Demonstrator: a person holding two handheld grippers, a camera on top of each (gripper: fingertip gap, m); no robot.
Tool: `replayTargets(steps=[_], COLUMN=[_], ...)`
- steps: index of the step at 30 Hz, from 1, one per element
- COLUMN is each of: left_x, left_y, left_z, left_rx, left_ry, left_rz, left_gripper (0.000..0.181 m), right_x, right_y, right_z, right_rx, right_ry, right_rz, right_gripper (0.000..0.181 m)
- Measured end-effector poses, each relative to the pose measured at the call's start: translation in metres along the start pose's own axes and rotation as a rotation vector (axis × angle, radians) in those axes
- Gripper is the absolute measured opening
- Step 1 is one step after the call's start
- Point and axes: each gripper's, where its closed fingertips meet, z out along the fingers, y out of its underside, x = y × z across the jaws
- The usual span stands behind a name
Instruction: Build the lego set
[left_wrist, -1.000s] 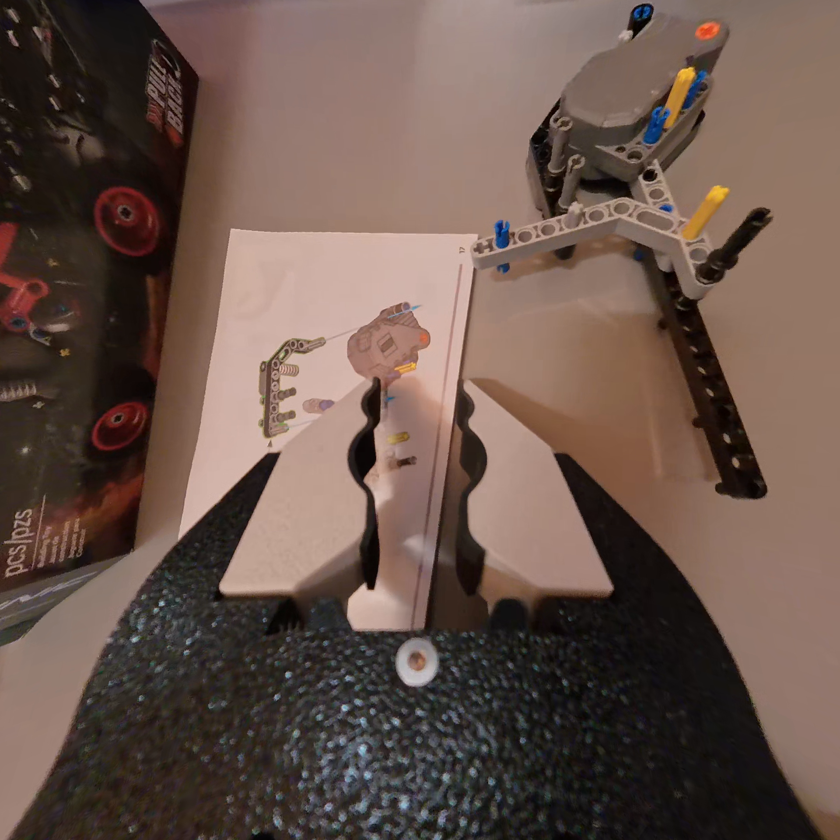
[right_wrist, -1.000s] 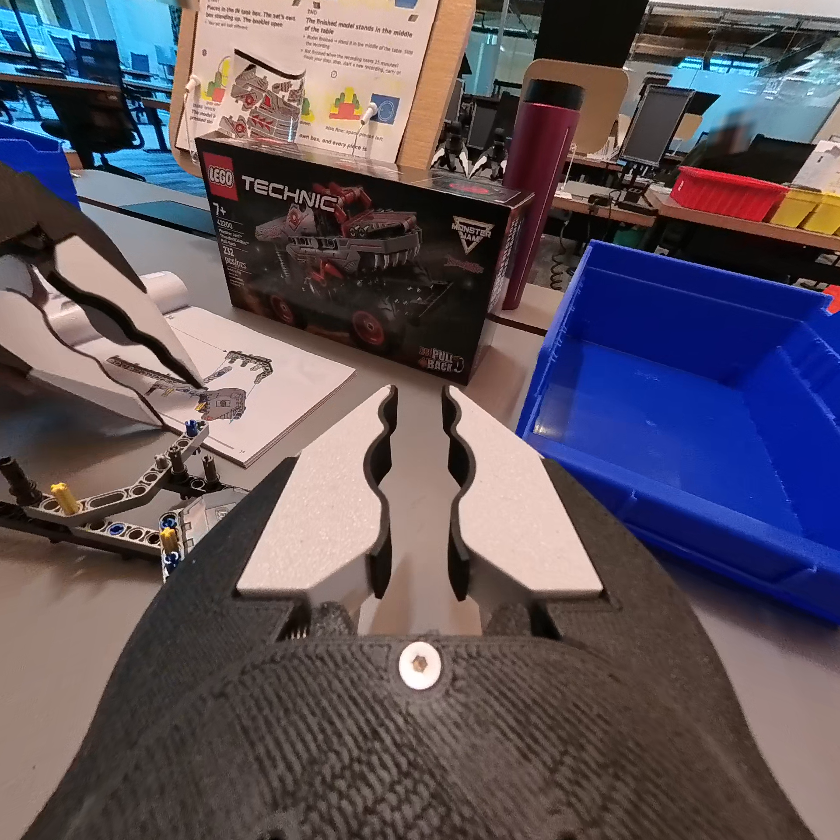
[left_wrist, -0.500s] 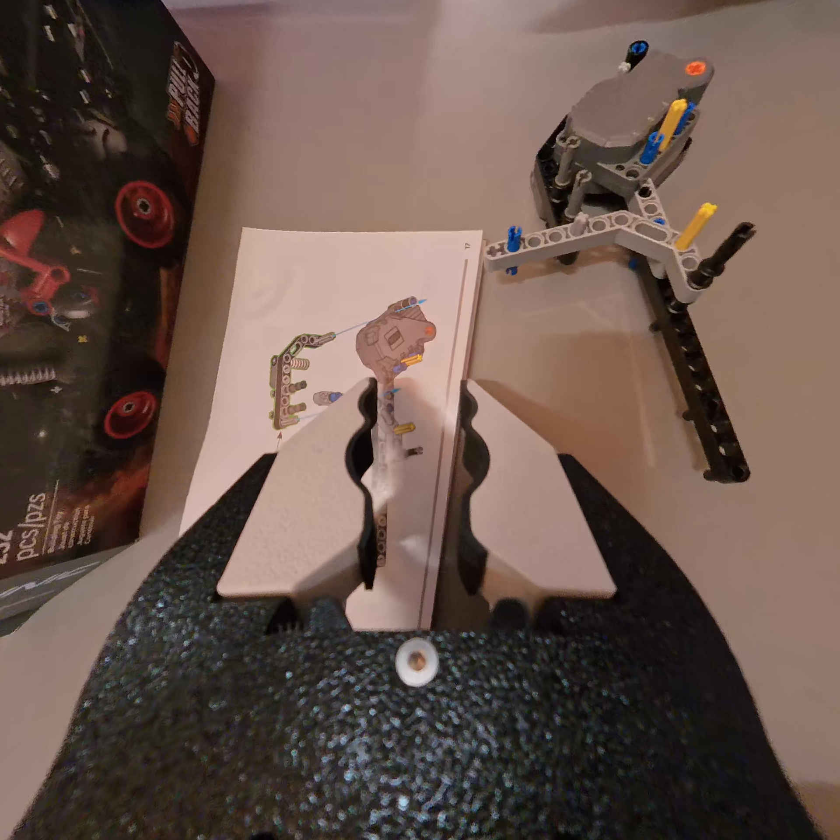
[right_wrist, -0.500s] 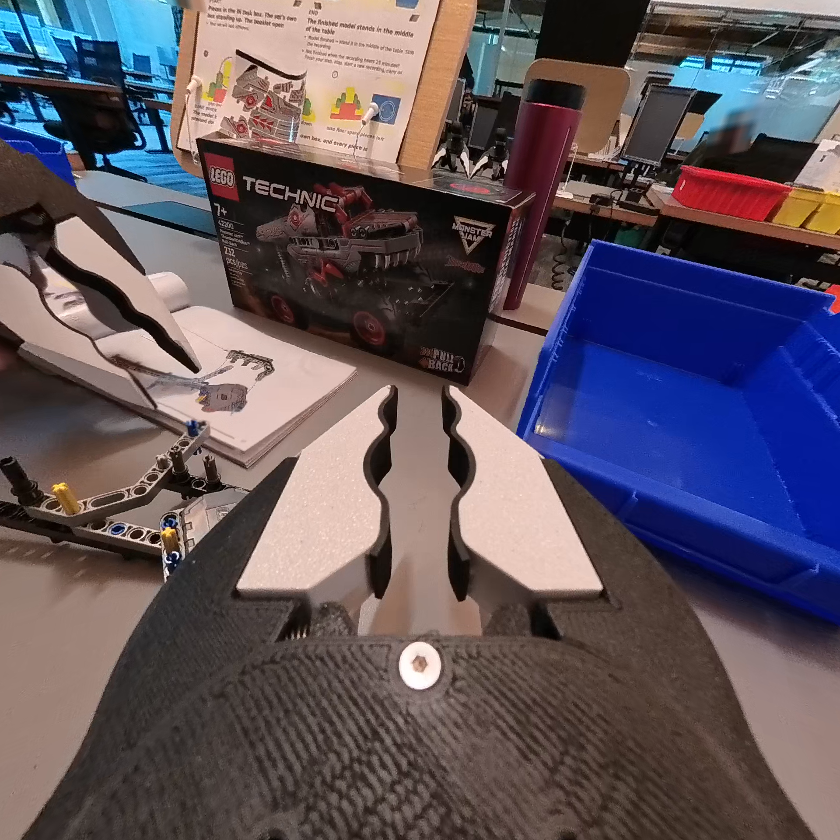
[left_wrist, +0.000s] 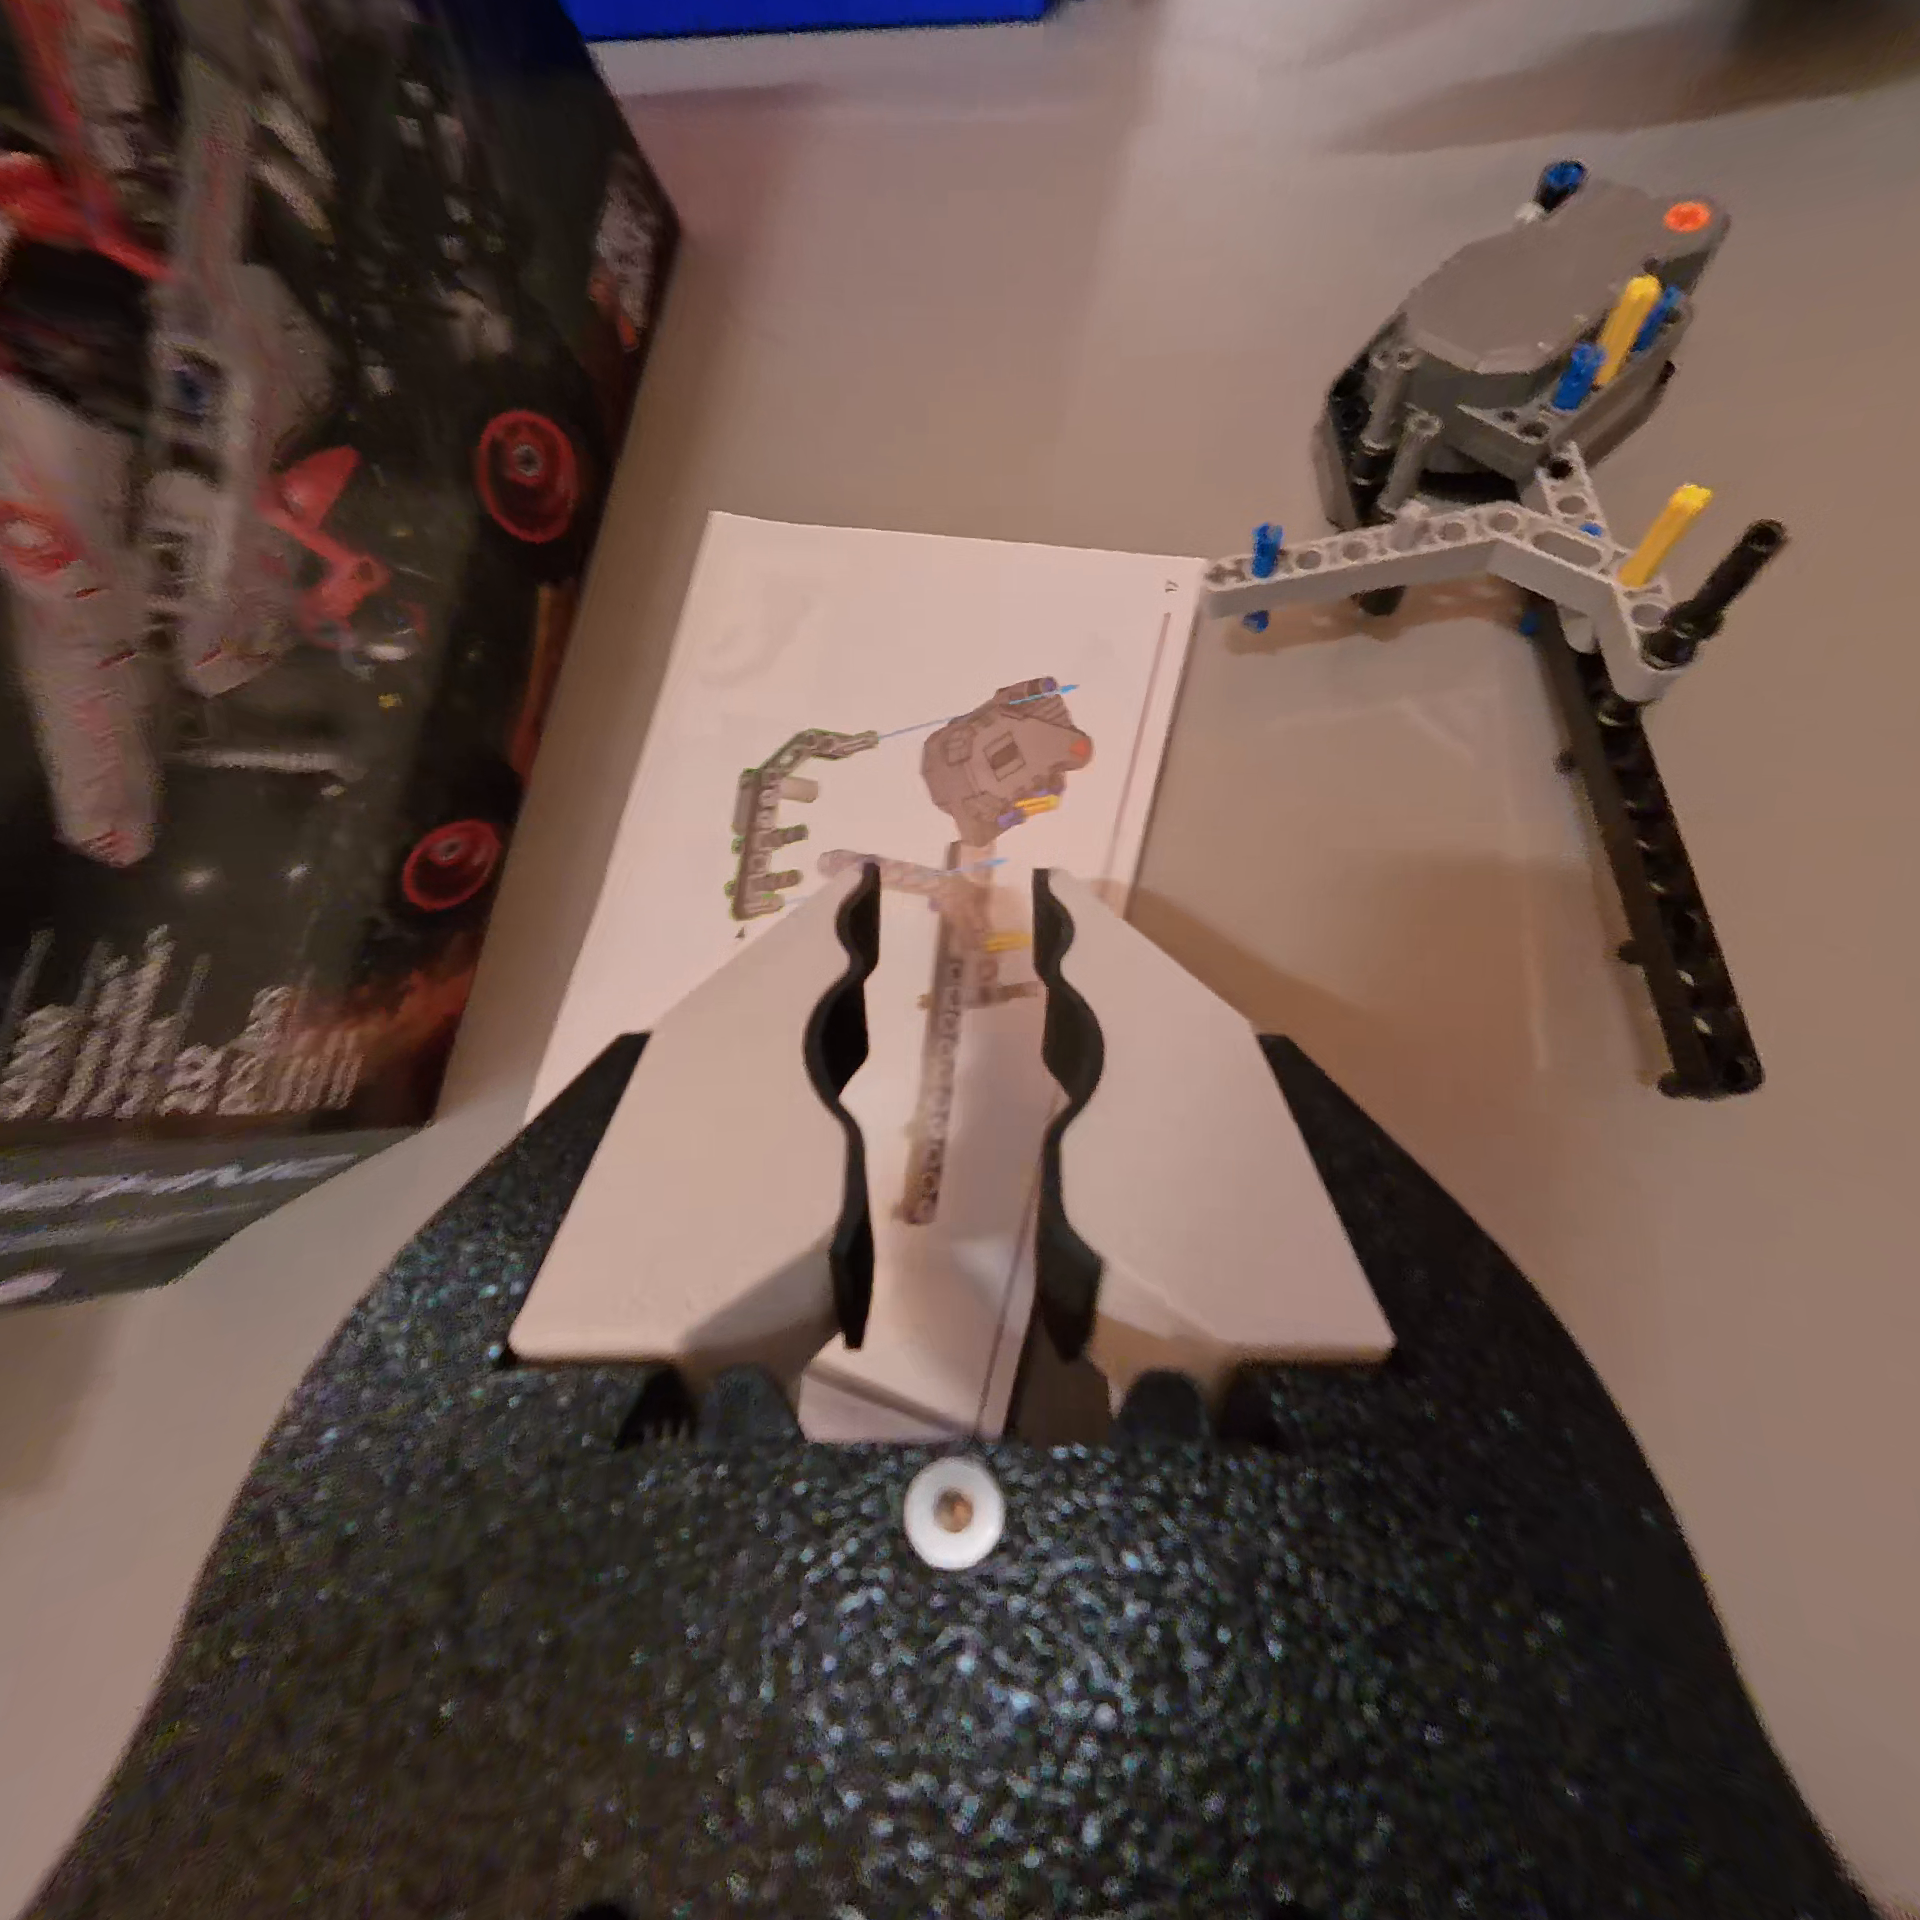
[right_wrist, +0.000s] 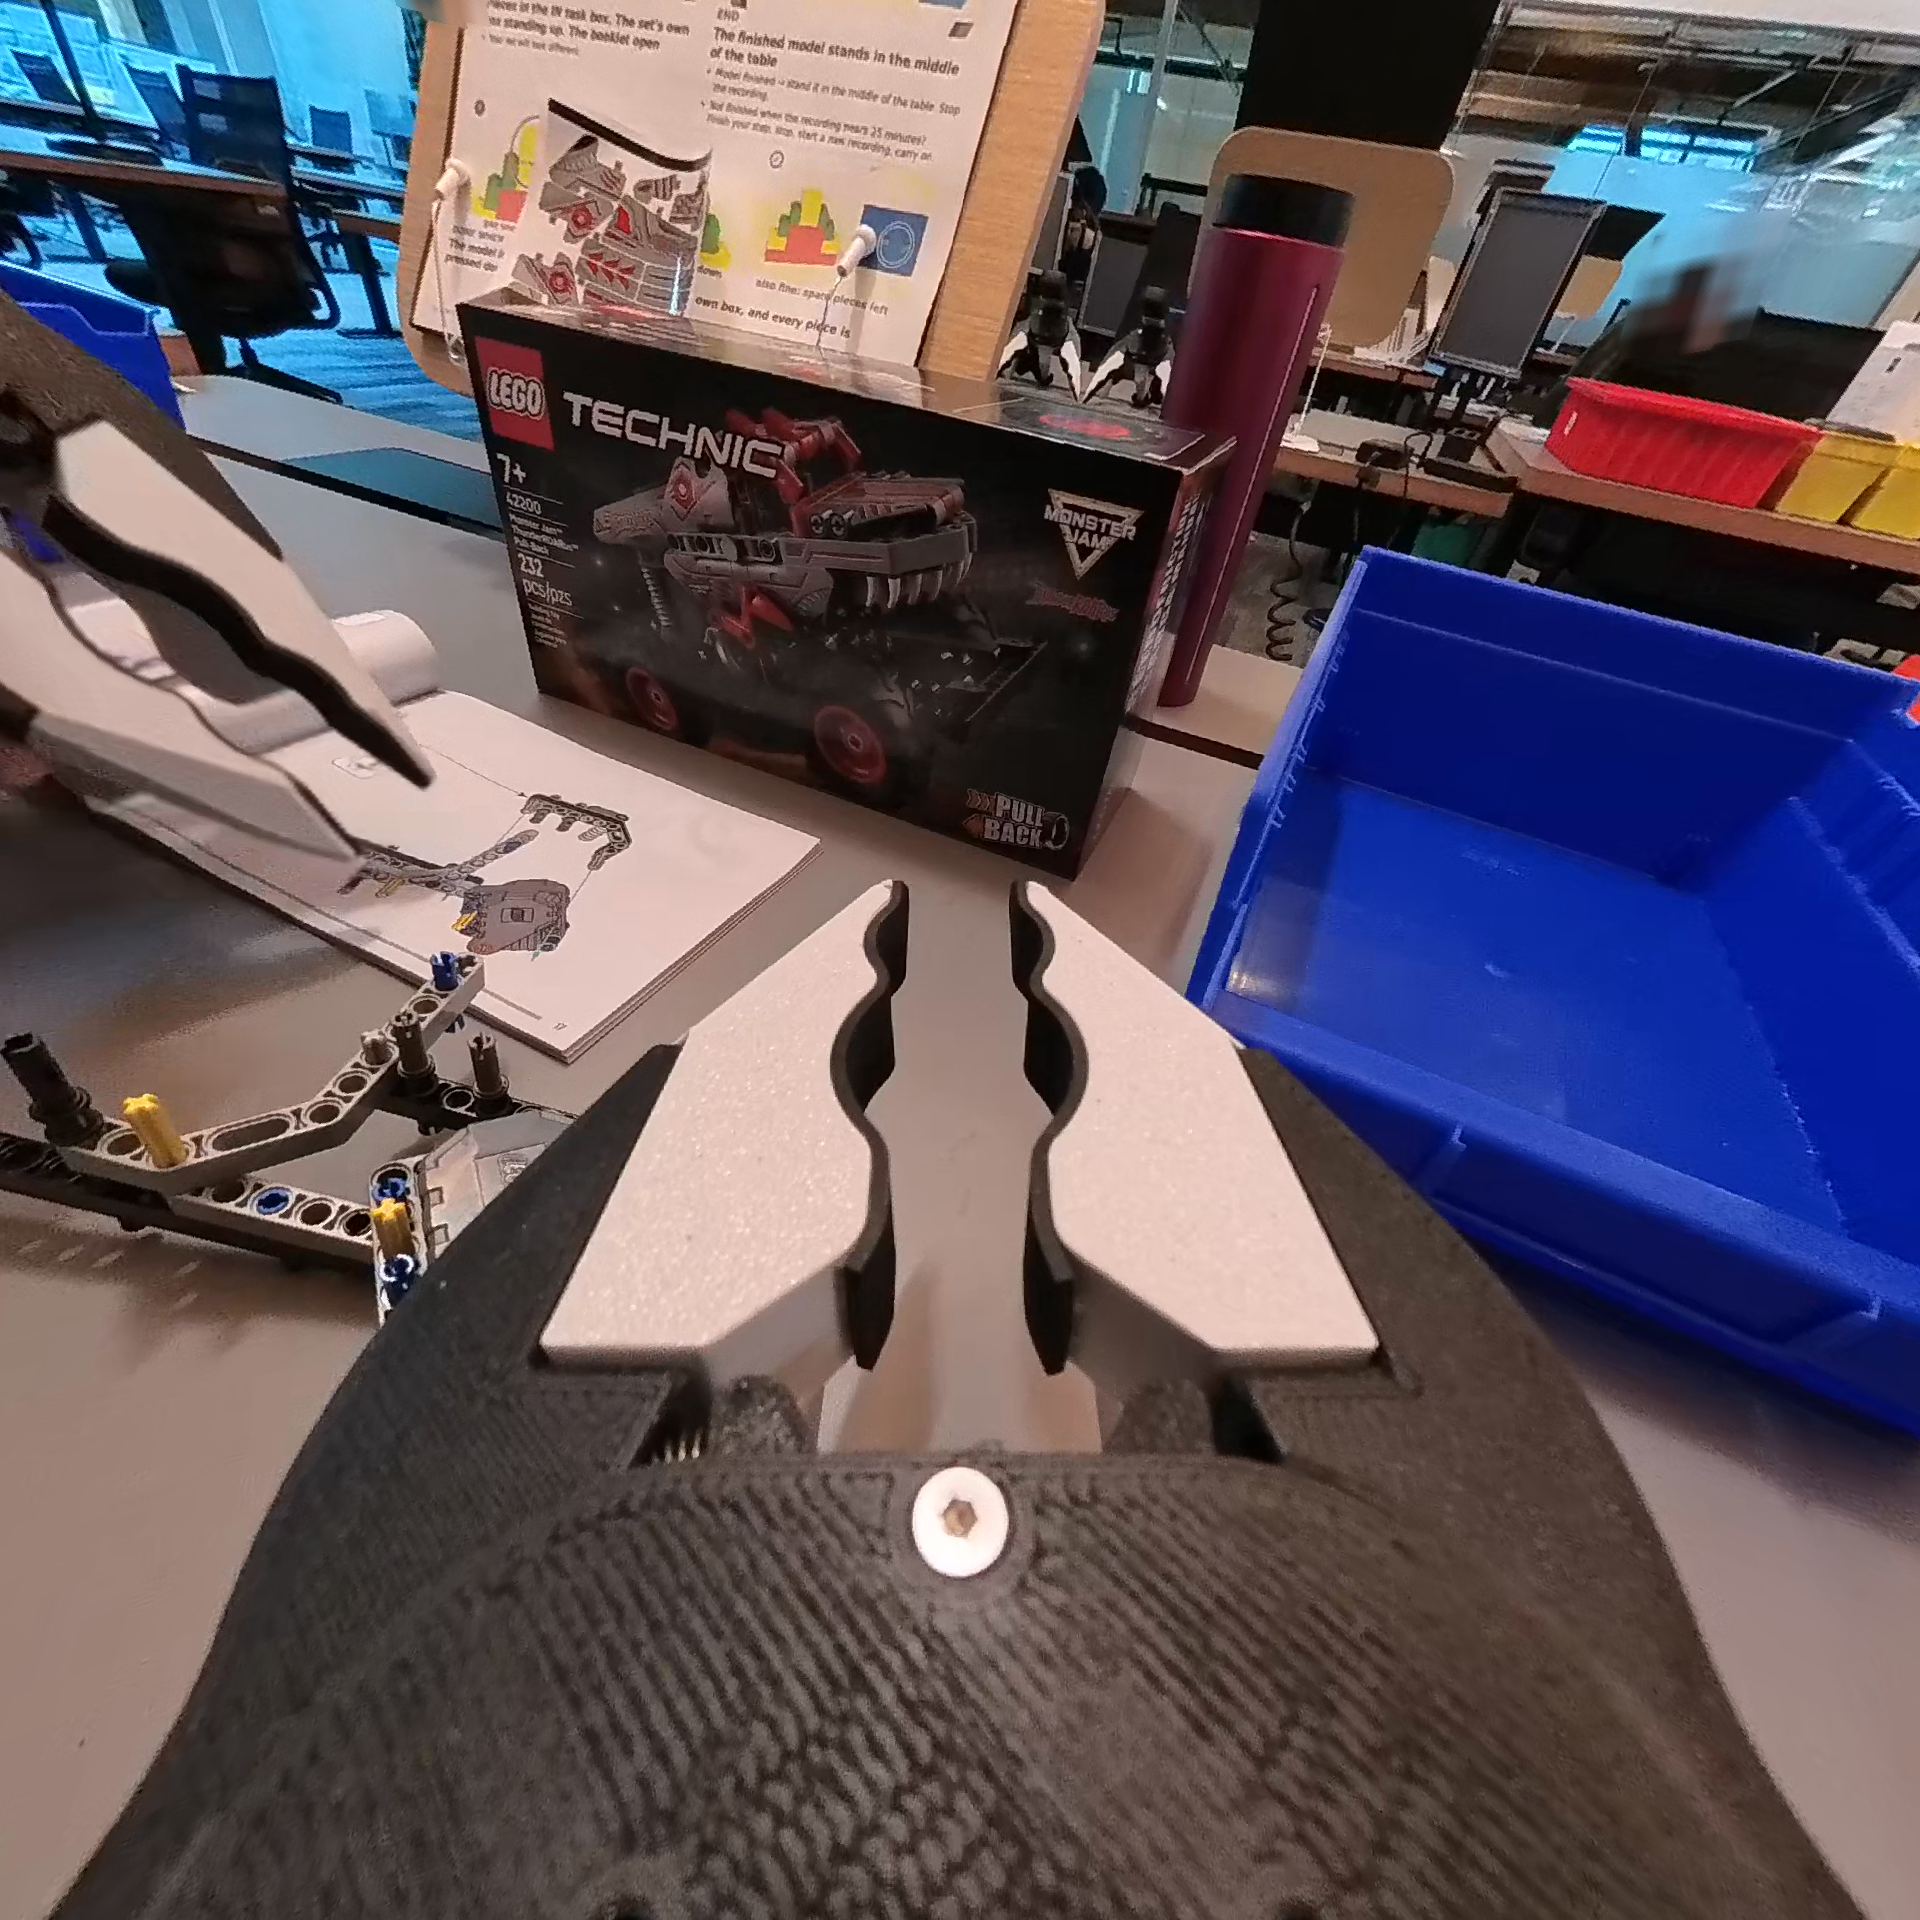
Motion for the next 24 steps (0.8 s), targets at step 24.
replayTargets(steps=[24], left_x=[-0.038], left_y=[0.009], left_z=[-0.046], left_rx=[0.042], left_ry=[-0.177], left_rz=[-0.101], left_gripper=[0.025], right_x=[0.001], right_y=[0.000], right_z=[0.000], right_rx=[0.001], right_ry=[0.002], right_rz=[0.000], right_gripper=[0.017])
